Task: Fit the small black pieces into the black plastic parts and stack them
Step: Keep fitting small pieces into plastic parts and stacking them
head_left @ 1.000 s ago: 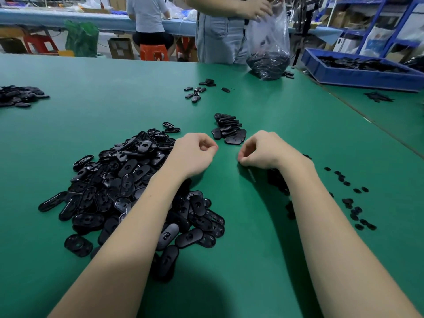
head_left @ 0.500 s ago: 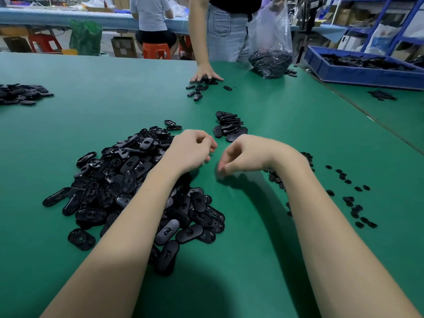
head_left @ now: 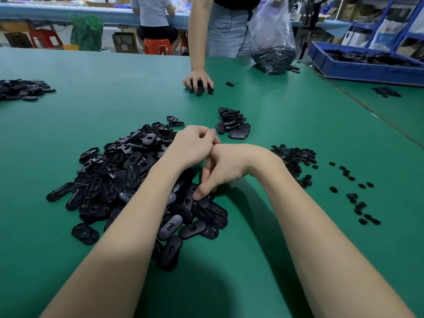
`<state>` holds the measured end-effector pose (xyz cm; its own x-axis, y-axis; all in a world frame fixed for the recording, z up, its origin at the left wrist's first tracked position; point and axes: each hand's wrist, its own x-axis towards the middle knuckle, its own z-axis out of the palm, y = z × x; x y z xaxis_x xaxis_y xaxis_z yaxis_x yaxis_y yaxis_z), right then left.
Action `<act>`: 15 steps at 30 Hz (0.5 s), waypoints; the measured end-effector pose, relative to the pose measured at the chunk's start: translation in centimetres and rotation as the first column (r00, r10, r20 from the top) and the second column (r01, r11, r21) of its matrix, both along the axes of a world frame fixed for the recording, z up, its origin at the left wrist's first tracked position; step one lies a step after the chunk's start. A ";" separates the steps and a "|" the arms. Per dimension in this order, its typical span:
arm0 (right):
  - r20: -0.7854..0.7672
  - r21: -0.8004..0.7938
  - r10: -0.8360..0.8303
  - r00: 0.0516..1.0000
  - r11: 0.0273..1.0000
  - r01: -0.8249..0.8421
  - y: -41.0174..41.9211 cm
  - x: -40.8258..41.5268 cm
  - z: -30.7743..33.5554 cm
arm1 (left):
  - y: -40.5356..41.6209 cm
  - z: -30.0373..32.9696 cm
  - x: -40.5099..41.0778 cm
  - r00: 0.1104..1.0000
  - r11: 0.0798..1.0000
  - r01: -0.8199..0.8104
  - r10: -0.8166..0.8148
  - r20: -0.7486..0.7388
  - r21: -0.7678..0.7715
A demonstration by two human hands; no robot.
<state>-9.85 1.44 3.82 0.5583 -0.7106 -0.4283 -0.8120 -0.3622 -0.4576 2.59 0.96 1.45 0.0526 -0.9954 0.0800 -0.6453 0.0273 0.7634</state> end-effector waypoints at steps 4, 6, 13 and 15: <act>0.045 -0.014 0.001 0.999 1.000 -0.001 0.0 -0.2 0.1 | 0.2 0.2 0.0 1.000 1.000 -0.002 0.002 0.006 0.008; 0.134 0.018 -0.024 0.991 1.000 0.022 -0.2 -0.6 0.0 | 0.1 0.1 0.0 1.000 1.000 0.003 -0.003 0.011 0.003; 0.457 0.162 -0.241 0.856 0.969 0.186 -1.3 -4.3 -0.5 | 0.3 0.3 0.2 0.999 0.999 0.050 -0.050 -0.011 0.000; 0.519 0.164 -0.367 0.772 0.929 0.332 -1.9 -5.4 -0.7 | 0.3 0.3 0.0 0.990 0.995 0.098 -0.097 -0.100 0.009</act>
